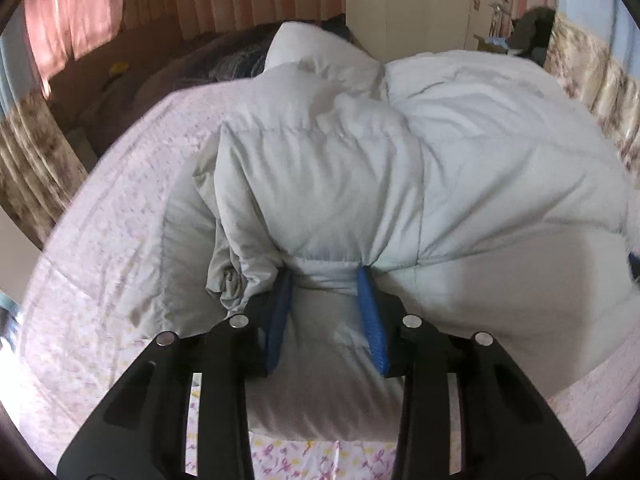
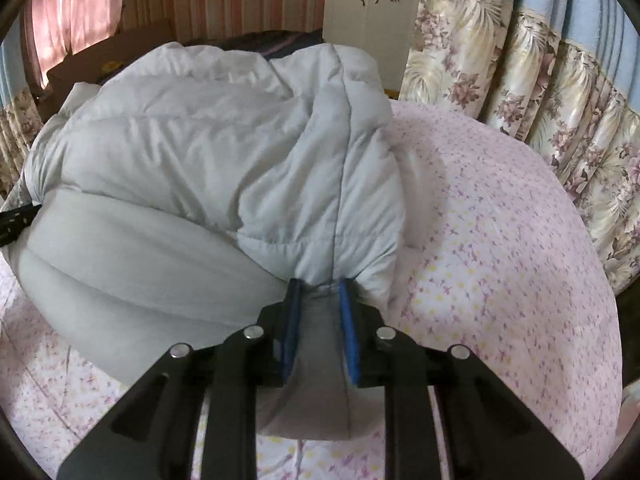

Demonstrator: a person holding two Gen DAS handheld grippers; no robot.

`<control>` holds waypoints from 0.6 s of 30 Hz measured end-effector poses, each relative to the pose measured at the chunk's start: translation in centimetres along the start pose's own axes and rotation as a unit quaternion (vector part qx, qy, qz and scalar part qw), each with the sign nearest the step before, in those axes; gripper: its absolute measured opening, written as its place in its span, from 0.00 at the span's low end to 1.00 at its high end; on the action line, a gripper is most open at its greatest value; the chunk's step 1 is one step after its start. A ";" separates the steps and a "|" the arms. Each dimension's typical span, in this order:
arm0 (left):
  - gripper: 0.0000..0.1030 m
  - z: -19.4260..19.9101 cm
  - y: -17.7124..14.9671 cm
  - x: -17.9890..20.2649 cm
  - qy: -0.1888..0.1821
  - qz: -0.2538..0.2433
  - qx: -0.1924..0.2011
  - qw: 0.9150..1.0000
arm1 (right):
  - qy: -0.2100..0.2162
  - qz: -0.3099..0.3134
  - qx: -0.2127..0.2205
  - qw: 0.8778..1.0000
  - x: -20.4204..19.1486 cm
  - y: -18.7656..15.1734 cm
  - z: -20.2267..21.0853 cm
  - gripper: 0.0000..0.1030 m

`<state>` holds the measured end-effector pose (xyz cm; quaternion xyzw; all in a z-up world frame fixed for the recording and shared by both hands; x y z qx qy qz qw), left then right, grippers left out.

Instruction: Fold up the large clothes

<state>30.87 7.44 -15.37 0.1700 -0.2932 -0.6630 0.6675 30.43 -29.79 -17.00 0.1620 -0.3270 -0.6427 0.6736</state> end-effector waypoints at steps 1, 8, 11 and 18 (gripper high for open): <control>0.35 0.0 0.1 -0.3 -0.008 0.007 -0.002 1.000 | 0.001 0.000 -0.001 1.000 0.1 0.0 -0.1 0.19; 0.46 1.6 0.4 0.3 0.000 0.005 0.007 1.000 | 0.077 -0.078 0.023 0.994 2.4 0.1 2.5 0.34; 0.92 4.9 0.6 2.6 0.005 0.002 0.057 0.998 | 0.114 -0.159 0.072 0.978 5.3 0.1 5.5 0.60; 0.97 9.2 1.2 11.1 -0.034 -0.055 0.109 0.992 | 0.074 -0.223 0.089 0.968 8.1 -1.5 5.9 0.83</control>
Point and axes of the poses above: each gripper's, at about its wrist camera, not at the fingertips, and z roughly against the way its jaws point, x to its right, y to its top, the point moved 3 cm from there along -z, roughly the way its jaws point, and after that the axes turned 11 degrees about -y, right-handed, at the moved point
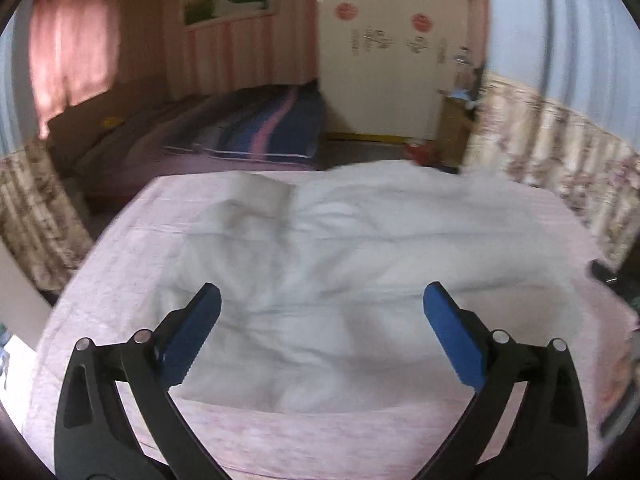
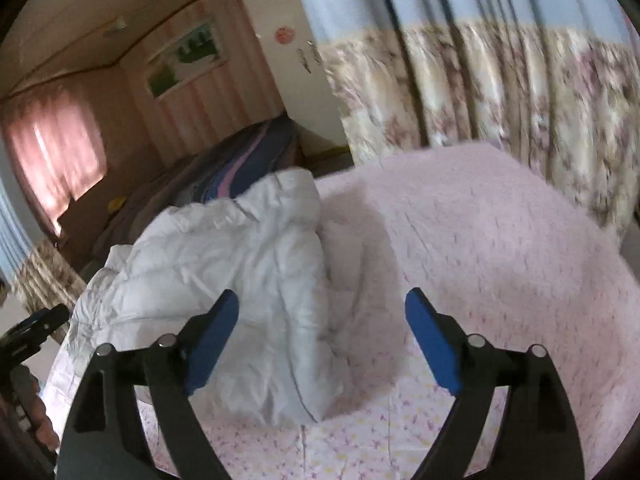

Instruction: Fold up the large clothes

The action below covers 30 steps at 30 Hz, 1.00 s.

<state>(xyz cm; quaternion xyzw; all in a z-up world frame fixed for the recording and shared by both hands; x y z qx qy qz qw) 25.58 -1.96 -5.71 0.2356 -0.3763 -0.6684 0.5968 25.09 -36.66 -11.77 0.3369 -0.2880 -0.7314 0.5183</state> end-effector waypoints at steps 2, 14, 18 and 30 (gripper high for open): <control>0.97 -0.9 -0.5 1.7 -0.025 0.006 -0.015 1.000 | 0.004 -0.019 -0.024 1.000 0.8 -1.0 -1.1 0.83; 0.12 -8.0 -2.5 6.2 -0.093 0.000 -0.089 0.992 | 0.031 -0.040 -0.043 0.998 1.0 -3.1 -3.0 0.83; 0.03 -9.4 -3.5 6.1 -0.088 -0.013 -0.105 0.991 | 0.035 -0.031 -0.059 0.997 0.4 -3.2 -3.8 0.83; 0.02 -12.0 -4.6 3.8 -0.124 0.035 -0.133 0.983 | 0.061 -0.037 -0.102 0.992 -2.0 -3.0 -7.3 0.83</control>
Point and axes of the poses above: each gripper's, at about its wrist camera, not at the fingertips, and z roughly against the way its jaws point, x to its right, y to its top, the point moved 3 cm from there along -z, roughly the way its jaws point, and after that the axes turned 11 degrees about -y, right-handed, at the moved point
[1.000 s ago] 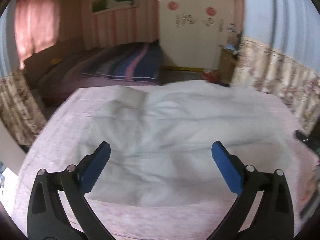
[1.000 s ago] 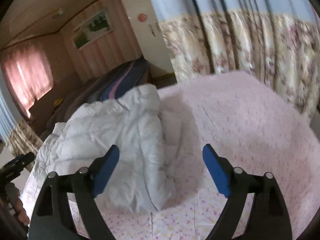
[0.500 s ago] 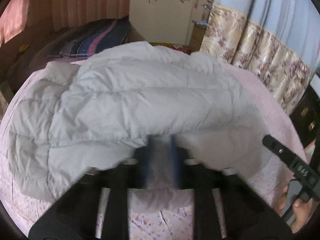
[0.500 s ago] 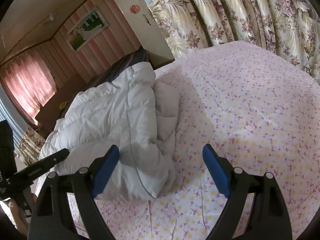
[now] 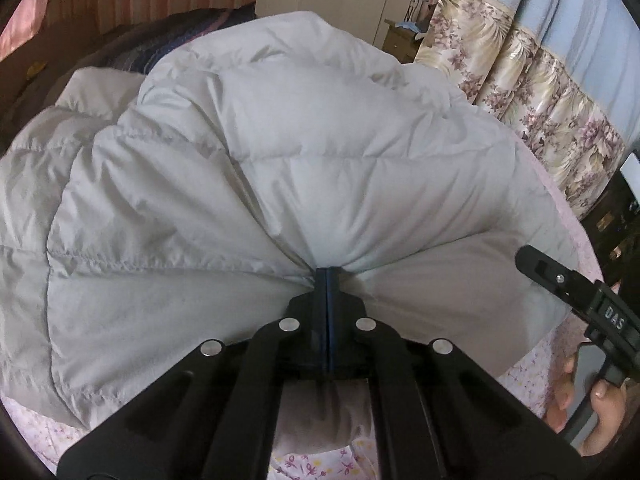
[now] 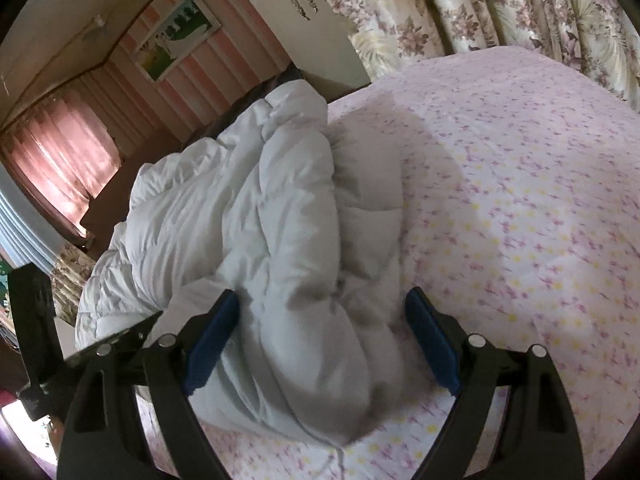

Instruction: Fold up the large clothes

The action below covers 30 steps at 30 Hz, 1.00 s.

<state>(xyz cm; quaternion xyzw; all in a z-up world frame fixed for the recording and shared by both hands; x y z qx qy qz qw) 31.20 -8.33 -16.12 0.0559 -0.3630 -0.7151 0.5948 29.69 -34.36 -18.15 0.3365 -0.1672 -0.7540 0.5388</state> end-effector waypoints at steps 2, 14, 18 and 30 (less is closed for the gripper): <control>0.02 0.2 -0.1 -0.3 -0.005 0.004 -0.001 1.000 | 0.003 0.000 -0.002 1.000 -0.5 0.4 -0.5 0.83; 0.02 -0.1 -0.2 -0.8 -0.004 -0.004 -0.006 1.000 | 0.060 -0.029 -0.022 0.998 -2.7 1.3 -2.7 0.49; 0.02 -0.2 -0.1 -0.6 0.000 -0.011 -0.008 1.000 | 0.087 -0.021 0.019 0.996 -3.7 1.9 -0.7 0.28; 0.01 3.9 0.6 -3.0 -0.048 0.025 0.007 0.998 | 0.102 0.141 0.097 0.980 -15.4 3.2 6.0 0.23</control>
Point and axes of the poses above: each gripper's, at about its wrist camera, not at the fingertips, and z roughly against the way its jaws point, x to its right, y to its top, the point moved 3 cm from there along -z, roughly the way its jaws point, and after that the axes turned 11 degrees about -y, right-handed, at the moved point
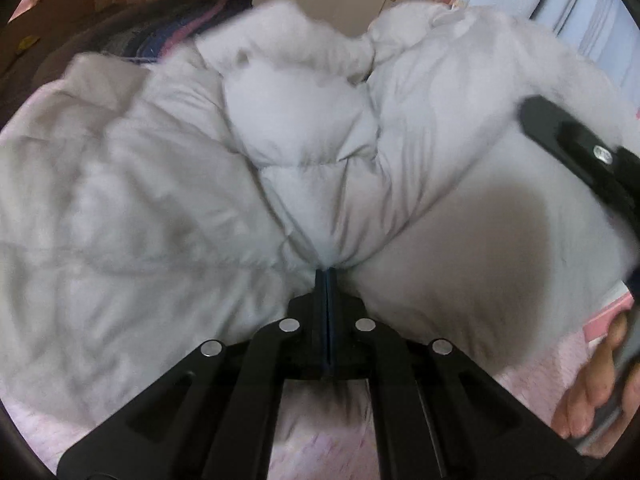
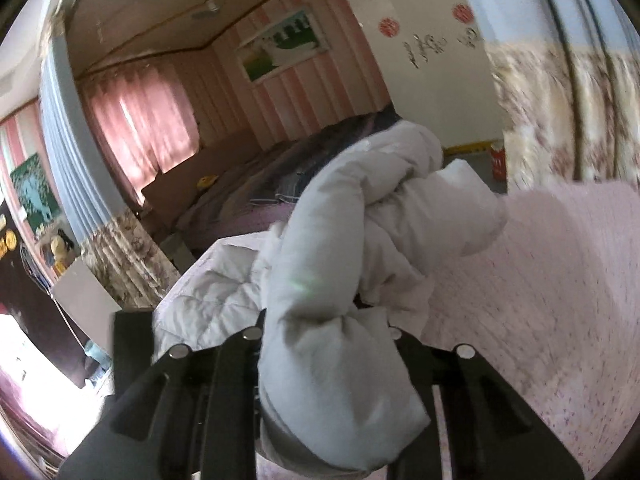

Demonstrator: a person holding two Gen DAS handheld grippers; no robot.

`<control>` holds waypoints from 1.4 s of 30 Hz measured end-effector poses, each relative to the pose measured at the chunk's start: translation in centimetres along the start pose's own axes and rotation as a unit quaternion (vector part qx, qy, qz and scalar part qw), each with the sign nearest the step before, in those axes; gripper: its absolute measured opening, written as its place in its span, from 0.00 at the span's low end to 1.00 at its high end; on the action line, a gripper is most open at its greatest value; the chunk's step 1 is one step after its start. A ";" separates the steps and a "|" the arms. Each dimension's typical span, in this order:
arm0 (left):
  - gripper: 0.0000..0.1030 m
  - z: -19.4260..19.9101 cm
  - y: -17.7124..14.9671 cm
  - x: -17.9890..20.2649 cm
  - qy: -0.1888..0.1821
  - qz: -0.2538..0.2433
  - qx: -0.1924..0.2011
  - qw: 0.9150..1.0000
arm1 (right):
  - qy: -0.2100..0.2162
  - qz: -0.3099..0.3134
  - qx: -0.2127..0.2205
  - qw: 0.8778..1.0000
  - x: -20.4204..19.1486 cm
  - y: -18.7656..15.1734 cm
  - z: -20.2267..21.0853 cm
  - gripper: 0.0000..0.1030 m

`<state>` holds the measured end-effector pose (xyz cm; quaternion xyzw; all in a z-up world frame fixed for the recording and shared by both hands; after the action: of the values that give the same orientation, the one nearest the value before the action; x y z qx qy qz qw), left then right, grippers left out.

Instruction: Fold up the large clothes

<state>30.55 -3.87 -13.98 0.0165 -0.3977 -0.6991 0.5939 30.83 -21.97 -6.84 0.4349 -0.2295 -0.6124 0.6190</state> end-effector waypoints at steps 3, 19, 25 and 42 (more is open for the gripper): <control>0.01 5.1 -0.4 -1.4 0.010 -0.011 0.030 0.999 | -0.015 0.045 0.004 0.999 -4.1 1.0 0.1 0.23; 0.03 20.5 -3.2 -20.2 0.174 0.041 0.077 0.981 | -0.055 0.418 -0.112 0.900 -29.0 -9.8 -10.0 0.23; 0.03 21.7 -5.2 -22.4 0.180 0.063 0.077 0.979 | -0.073 0.414 -0.166 0.892 -28.0 -11.8 -13.3 0.24; 0.47 24.1 -3.6 -20.2 0.152 0.049 0.116 0.980 | 0.007 0.326 -0.115 0.938 -26.5 -7.0 -5.8 0.61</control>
<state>21.65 26.03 -8.71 0.1717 -0.3817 -0.6075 0.6751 27.84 5.82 -9.01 0.2663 -0.2819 -0.3961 0.8323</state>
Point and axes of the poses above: each gripper's, at about its wrist camera, not at the fingertips, and z roughly against the way its jaws point, x to its right, y to its top, the point moved 3 cm from there along -z, roughly the way its jaws point, and after that the axes turned 11 degrees about -y, right-handed, at the moved point
